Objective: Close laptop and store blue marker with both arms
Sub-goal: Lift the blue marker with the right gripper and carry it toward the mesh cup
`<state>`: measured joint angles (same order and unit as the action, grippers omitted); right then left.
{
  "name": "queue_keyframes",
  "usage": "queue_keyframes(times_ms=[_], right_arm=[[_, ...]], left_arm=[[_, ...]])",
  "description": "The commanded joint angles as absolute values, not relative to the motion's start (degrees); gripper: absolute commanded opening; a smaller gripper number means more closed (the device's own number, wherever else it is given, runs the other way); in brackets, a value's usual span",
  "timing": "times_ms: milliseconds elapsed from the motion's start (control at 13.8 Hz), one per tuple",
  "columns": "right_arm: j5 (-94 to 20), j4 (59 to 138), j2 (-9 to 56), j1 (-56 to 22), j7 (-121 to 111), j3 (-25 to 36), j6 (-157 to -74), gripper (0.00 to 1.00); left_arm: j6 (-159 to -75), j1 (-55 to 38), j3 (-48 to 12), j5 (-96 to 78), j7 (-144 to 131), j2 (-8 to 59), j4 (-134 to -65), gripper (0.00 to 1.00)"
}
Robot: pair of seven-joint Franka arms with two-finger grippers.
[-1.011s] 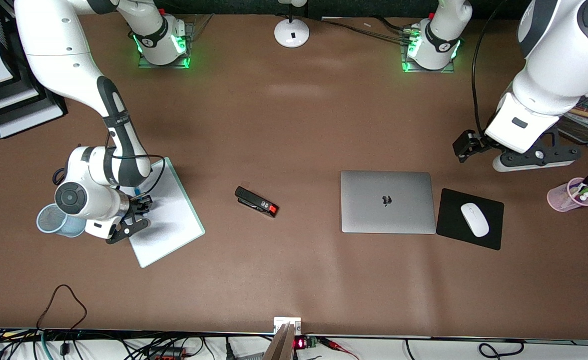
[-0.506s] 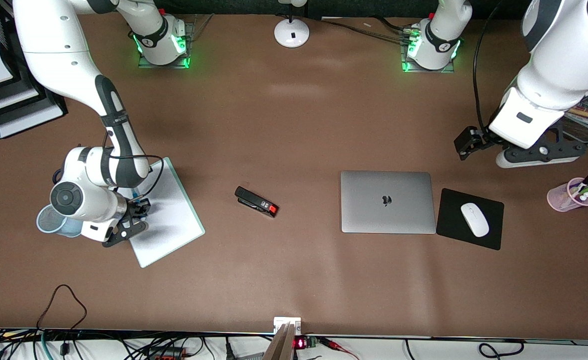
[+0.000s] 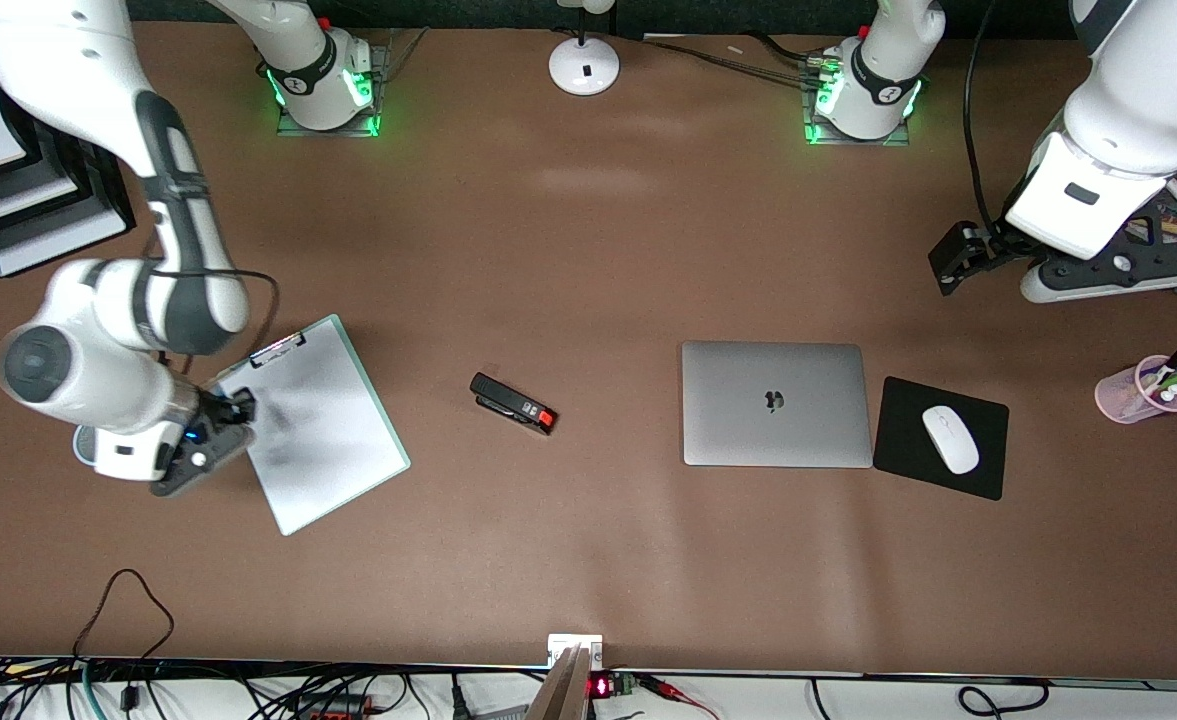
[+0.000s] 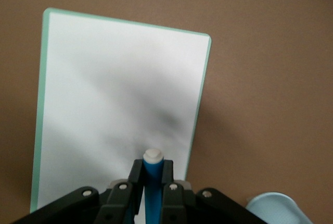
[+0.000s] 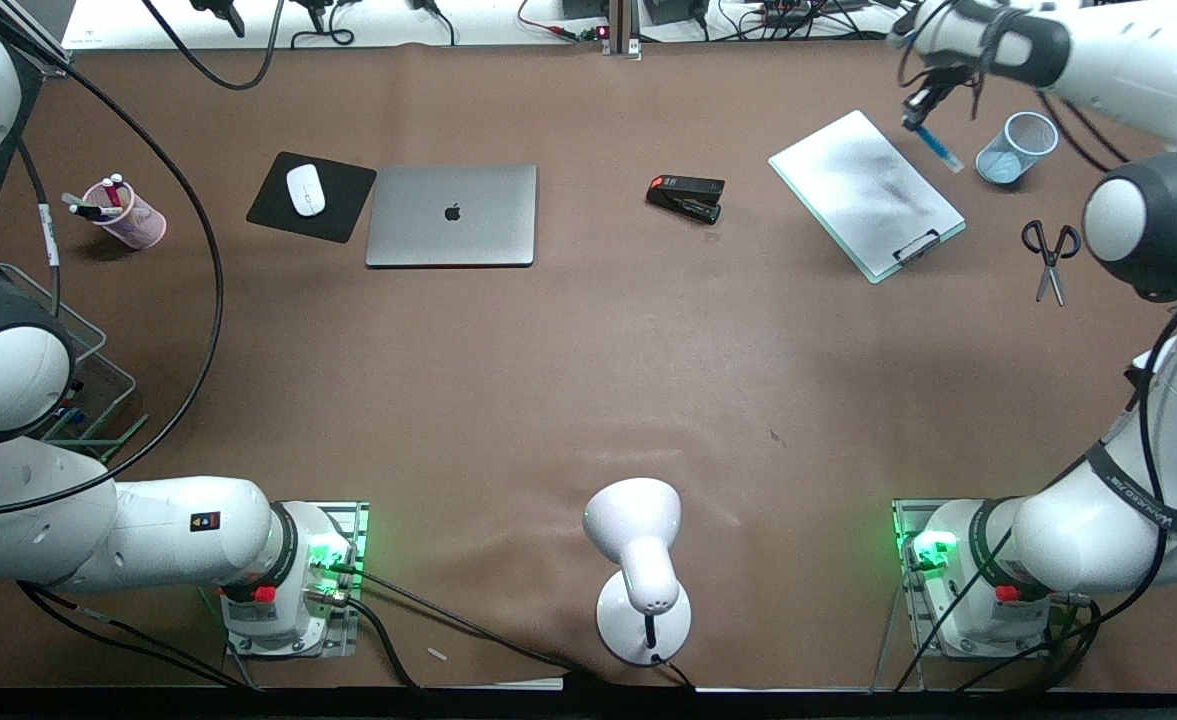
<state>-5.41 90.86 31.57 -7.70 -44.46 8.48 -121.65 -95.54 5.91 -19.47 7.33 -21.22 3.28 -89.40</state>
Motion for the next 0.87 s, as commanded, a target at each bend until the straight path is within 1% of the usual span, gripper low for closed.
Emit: queue_keyframes(times_ms=[0,72,217,289,433,795], right_arm=[[-9.74,91.85,28.31,-3.7,-55.34,8.0,-118.05,0.03],[-10.36,91.41,28.04,-2.39,-57.98,8.0,-116.99,0.03],[-10.63,88.44,27.95,-0.27,-64.56,8.0,-112.88,0.03],[-10.98,86.07,27.86,0.61,-67.82,8.0,-109.28,0.03],[-15.44,82.55,27.86,2.8,-74.67,8.17,-103.39,0.03],[-19.59,78.4,27.86,5.71,-96.46,8.52,-95.03,0.03]], left_arm=[[-94.57,6.94,-19.16,5.11,-19.6,2.37,-88.86,1.0],[-94.57,6.07,-17.68,3.62,-19.51,1.59,-88.86,1.0],[-94.48,0.64,-10.58,1.68,-16.37,0.88,-89.47,1.0],[-94.05,0.53,-9.68,1.15,-13.39,0.53,-89.56,1.0],[-91.59,0.61,-8.62,0.27,-9.5,-0.61,-90.08,1.0],[-91.32,0.96,-8.09,0.0,-6.6,-4.48,-94.48,1.0]])
